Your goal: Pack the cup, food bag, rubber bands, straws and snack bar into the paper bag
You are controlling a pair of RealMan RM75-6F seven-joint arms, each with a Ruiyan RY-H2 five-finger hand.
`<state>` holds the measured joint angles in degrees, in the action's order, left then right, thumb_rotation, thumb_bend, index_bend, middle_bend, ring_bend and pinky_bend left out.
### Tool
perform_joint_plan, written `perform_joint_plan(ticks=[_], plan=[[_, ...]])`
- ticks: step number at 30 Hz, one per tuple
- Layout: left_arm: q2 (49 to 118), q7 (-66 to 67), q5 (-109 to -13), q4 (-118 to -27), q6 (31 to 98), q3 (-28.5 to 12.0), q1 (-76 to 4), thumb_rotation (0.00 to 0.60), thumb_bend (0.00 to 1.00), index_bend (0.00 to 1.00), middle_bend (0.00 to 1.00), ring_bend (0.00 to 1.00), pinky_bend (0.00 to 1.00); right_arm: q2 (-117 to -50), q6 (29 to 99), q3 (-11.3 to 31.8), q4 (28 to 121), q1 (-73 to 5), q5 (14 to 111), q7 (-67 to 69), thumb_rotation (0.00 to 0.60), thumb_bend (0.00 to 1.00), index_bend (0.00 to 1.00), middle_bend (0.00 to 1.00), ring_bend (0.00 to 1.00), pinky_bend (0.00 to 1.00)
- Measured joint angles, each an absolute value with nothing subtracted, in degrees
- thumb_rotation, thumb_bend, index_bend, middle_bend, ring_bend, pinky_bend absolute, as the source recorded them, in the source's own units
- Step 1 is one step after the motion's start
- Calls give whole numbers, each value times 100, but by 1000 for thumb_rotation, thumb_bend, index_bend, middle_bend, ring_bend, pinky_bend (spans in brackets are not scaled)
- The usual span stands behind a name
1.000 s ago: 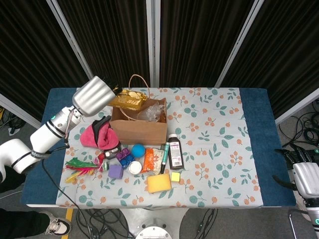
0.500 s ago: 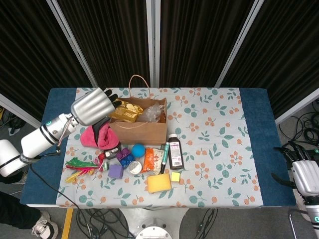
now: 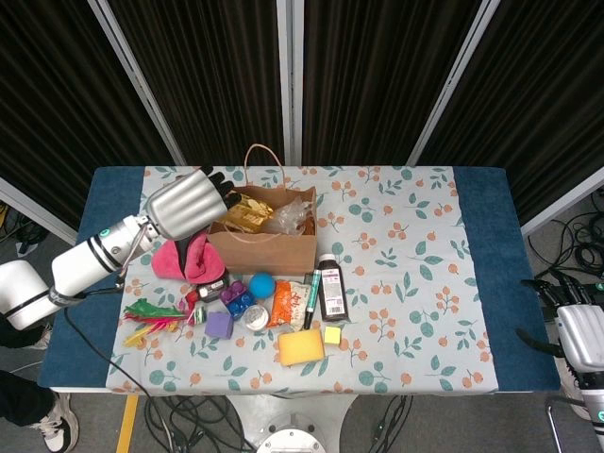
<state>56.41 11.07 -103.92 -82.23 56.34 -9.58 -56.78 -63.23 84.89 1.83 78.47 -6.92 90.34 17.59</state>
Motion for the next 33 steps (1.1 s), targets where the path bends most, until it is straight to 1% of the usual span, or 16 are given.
perform_joint_plan(ticks=[1, 4, 9, 17, 22, 25, 29, 31, 33], plan=[[5648, 1121, -10409, -8218, 5661, -957, -5685, 600, 176, 331, 412, 409, 513, -6328, 8482, 181, 7835, -692, 9030, 1771, 600, 60, 240, 281, 83, 113], [5694, 1167, -10458, -8157, 5781, -956, -5708, 600, 171, 294, 378, 382, 490, -6340, 8466, 181, 7796, -691, 9012, 1828, 600, 60, 240, 281, 83, 113], [5711, 1183, -10470, -8134, 5890, -964, -5728, 600, 170, 265, 372, 379, 483, -6340, 8439, 200, 7753, -694, 8972, 1898, 600, 61, 240, 281, 83, 113], [5646, 1213, -10381, -8155, 6127, -1055, -5704, 600, 170, 262, 372, 368, 471, -6311, 8449, 226, 7795, -701, 8966, 1926, 600, 59, 240, 281, 83, 113], [5601, 1396, -10012, -8210, 6400, -1227, -5506, 600, 167, 286, 371, 358, 467, -6280, 8506, 253, 7846, -690, 8960, 1987, 600, 54, 240, 281, 83, 113], [5642, 1588, -9521, -8312, 6709, -1359, -5209, 600, 158, 293, 364, 340, 455, -6277, 8577, 274, 7847, -671, 8962, 2097, 600, 52, 240, 277, 83, 114], [5737, 1783, -8539, -8646, 7281, -1467, -4497, 600, 130, 290, 338, 295, 388, -6338, 8826, 318, 7780, -618, 9009, 2203, 600, 54, 245, 260, 65, 87], [5766, 1784, -8127, -8870, 7538, -1455, -4080, 600, 112, 286, 326, 275, 363, -6381, 8989, 338, 7728, -590, 9064, 2183, 600, 55, 241, 240, 47, 50], [5783, 1730, -7834, -9132, 7829, -1356, -3556, 600, 100, 284, 320, 253, 334, -6441, 9208, 364, 7659, -553, 9133, 2063, 600, 56, 235, 220, 29, 17]])
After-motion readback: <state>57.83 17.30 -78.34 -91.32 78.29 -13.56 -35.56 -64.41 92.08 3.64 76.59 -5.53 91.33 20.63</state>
